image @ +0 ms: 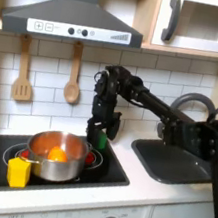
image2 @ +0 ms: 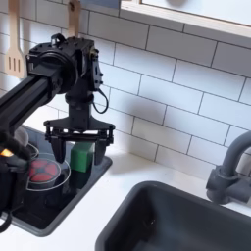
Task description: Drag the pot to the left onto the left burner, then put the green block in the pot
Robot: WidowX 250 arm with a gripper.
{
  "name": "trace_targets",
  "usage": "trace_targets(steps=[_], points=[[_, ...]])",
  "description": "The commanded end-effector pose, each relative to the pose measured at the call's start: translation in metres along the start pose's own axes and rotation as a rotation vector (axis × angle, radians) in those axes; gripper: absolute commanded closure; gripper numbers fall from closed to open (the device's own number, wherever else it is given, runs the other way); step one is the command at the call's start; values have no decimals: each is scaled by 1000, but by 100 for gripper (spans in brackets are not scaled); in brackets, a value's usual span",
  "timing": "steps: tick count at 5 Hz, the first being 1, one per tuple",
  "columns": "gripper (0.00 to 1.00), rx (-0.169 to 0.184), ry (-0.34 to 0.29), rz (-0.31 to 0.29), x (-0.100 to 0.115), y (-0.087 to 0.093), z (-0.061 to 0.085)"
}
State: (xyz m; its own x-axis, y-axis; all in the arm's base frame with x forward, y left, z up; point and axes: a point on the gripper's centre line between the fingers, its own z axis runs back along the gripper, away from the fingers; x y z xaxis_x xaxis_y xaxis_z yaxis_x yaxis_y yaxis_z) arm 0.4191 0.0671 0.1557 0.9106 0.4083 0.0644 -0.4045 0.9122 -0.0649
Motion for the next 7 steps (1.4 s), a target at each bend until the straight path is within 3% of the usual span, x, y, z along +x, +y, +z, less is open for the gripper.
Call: trace_targets(steps=[1,3,4,5,6,7], points=[[0,3,1,9,-2,1,-1],[0,1,3,-10,-1,-1,-5],[0,-37,2,3,0,0,-7],[73,14,11,-28,-3,-3,-10],[100,0,20,-7,-3,1,-10],[100,5,25,-5,-4,2,-11]])
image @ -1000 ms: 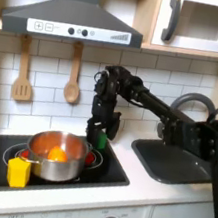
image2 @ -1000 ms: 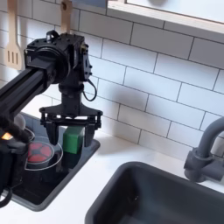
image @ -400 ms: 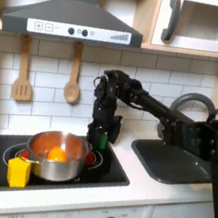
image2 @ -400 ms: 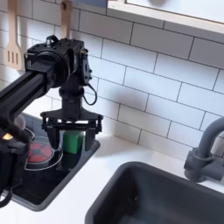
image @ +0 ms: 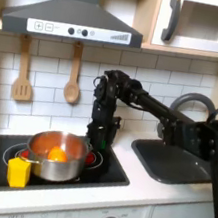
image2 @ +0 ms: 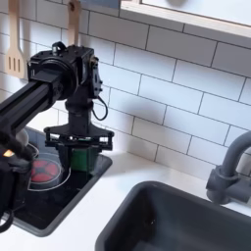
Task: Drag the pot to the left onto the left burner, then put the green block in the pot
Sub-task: 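Put the green block in the pot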
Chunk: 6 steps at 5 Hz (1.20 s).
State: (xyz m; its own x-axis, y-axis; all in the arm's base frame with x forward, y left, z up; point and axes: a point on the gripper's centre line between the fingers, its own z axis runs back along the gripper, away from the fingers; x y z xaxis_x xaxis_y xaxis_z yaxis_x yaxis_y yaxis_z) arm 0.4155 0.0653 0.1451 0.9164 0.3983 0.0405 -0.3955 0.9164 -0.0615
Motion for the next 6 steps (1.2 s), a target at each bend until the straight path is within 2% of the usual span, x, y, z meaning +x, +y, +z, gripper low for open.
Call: trace_targets(steps=[1,5,6], points=[[100,1,-5,1,0,0,2],[100,-16,-17,-4,0,-3,4],[100,-26,-32,-3,0,-4,10]])
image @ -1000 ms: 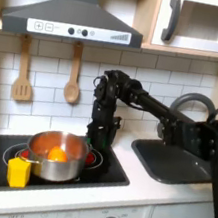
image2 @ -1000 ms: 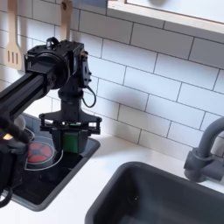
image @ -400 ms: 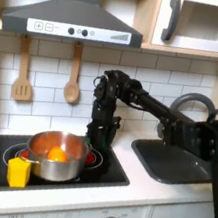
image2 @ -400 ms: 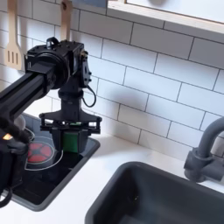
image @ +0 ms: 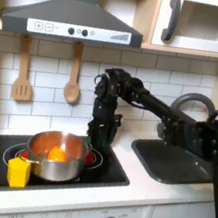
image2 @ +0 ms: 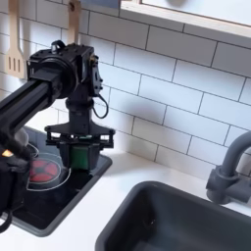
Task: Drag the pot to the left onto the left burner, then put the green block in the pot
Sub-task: 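Put the green block in the pot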
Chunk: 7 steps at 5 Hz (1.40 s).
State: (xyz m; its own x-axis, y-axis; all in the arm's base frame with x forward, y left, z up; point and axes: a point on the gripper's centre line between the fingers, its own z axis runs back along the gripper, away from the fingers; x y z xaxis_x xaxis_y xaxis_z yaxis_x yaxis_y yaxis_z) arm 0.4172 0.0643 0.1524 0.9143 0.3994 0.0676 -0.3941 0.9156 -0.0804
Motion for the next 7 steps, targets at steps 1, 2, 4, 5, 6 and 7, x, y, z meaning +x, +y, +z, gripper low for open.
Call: trace_targets(steps=[1,2,4,5,6,7], points=[[100,-12,-10,4,-1,-2,5],[100,-21,0,-1,-2,-4,5],[100,-38,-5,-13,-13,-4,17],[100,-40,13,-23,-24,1,15],[100,-42,24,-34,-39,9,17],[100,-42,32,-64,-50,11,19]])
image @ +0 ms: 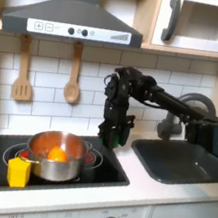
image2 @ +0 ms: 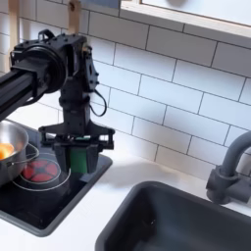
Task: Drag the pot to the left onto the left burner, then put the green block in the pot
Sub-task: 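Put the green block in the pot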
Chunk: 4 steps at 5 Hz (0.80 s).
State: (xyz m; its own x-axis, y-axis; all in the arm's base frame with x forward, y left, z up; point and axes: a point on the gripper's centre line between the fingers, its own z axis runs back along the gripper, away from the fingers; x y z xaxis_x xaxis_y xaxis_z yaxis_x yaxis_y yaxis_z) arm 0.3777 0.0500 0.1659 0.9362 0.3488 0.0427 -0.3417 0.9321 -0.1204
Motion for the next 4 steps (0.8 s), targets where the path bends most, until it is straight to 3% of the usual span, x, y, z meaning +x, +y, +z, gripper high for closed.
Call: trace_targets(steps=[1,4], points=[[100,10,-8,-12,-18,21,7],[100,19,10,-42,-44,42,9]])
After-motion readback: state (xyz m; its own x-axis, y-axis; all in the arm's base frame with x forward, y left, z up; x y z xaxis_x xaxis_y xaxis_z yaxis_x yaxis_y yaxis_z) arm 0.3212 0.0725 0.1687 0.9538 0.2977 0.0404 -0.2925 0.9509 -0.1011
